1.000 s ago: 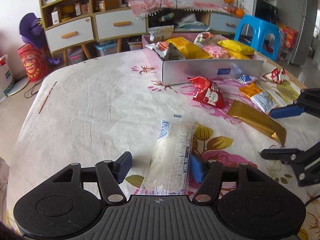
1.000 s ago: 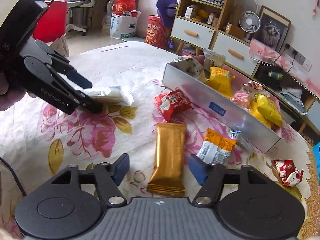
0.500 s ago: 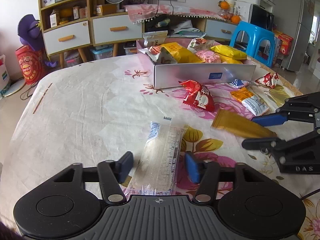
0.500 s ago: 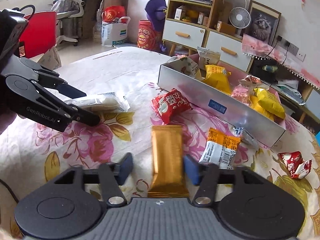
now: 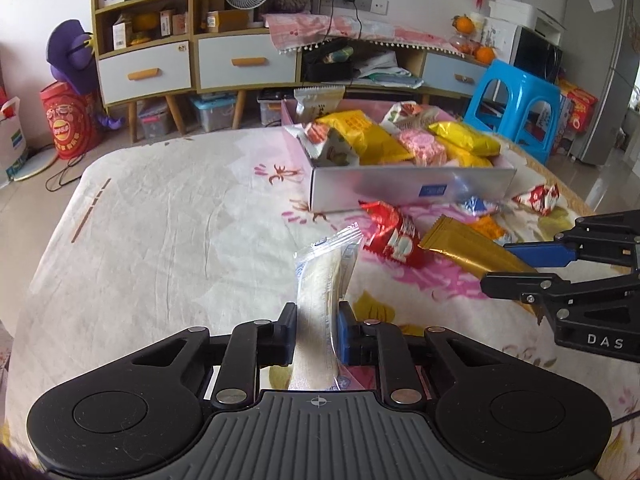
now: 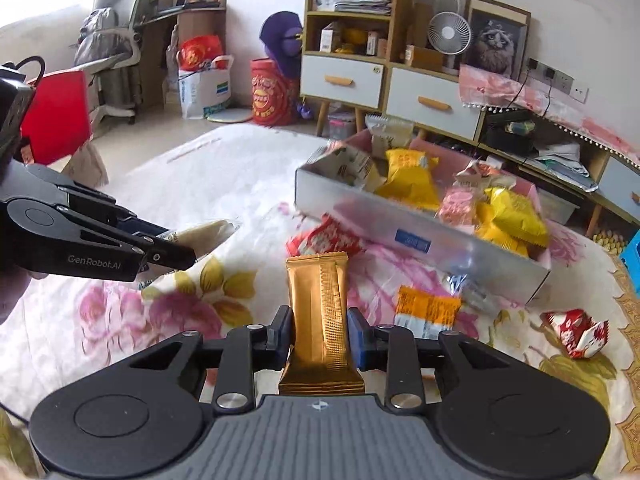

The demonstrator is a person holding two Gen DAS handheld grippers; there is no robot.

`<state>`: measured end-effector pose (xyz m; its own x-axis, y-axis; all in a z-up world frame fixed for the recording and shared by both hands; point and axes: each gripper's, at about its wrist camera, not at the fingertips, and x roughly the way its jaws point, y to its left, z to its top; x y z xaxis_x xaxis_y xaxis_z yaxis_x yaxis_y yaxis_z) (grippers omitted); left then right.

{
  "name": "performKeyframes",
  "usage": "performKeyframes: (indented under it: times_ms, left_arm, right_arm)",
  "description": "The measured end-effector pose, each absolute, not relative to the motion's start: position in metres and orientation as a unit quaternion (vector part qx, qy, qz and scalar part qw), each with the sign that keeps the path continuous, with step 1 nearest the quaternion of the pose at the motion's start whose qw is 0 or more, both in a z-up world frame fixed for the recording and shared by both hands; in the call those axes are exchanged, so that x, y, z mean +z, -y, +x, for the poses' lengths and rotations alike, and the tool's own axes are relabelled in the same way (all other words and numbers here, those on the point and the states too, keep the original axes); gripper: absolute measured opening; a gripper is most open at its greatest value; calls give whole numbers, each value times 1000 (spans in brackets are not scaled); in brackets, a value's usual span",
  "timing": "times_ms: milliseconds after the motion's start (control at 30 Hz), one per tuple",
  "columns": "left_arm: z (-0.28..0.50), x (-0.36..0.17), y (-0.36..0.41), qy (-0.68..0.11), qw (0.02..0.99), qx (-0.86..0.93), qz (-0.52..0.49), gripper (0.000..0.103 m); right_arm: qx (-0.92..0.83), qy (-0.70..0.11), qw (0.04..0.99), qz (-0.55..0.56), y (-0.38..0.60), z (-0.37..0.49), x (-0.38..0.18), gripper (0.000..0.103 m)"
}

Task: Organize snacks
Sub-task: 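Carry the rice-cake bag and gold bar into the box and open both tools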

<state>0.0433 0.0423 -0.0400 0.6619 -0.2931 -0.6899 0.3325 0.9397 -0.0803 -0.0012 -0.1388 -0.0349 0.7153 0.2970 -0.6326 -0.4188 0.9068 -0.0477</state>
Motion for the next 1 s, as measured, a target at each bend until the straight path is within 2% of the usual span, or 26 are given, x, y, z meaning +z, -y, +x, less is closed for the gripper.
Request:
performKeyframes:
  times_ms: [467, 1000]
  left_arm:
    - [82, 11, -26, -346, 925, -155, -34, 17]
    - [140, 10, 7, -331, 933, -133, -51, 17]
  right_arm:
    - [171, -281, 943, -60, 151, 37, 8, 20]
    - [118, -289, 949, 40, 187, 105, 19, 20]
